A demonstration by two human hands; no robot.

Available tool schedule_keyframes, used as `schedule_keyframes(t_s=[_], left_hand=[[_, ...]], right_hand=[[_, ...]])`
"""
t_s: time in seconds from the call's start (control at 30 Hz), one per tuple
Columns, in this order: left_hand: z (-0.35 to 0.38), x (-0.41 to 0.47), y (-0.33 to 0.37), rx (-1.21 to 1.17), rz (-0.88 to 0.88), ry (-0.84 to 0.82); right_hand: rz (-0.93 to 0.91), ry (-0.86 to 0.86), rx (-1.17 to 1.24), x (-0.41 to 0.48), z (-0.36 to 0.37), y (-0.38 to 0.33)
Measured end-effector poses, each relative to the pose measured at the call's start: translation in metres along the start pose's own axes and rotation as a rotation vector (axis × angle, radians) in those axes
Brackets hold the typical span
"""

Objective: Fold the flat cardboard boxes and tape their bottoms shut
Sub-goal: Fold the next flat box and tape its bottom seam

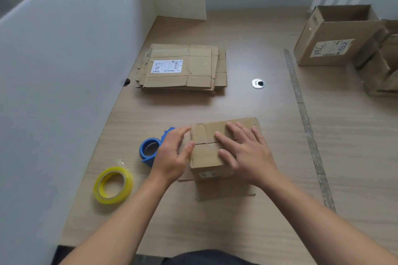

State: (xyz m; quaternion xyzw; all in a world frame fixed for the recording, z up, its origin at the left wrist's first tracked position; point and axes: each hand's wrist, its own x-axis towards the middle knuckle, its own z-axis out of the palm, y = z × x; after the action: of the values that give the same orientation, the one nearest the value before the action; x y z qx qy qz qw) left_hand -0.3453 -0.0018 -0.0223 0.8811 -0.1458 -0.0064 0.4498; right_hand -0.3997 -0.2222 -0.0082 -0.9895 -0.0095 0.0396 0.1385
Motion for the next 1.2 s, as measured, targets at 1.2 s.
schedule_keyframes(t_s=[1.2], left_hand=[[-0.010, 0.023, -0.087, 0.715, -0.365, -0.207]], right_hand=[[-0.026, 0.031, -0.059, 0.007, -0.009, -0.002]])
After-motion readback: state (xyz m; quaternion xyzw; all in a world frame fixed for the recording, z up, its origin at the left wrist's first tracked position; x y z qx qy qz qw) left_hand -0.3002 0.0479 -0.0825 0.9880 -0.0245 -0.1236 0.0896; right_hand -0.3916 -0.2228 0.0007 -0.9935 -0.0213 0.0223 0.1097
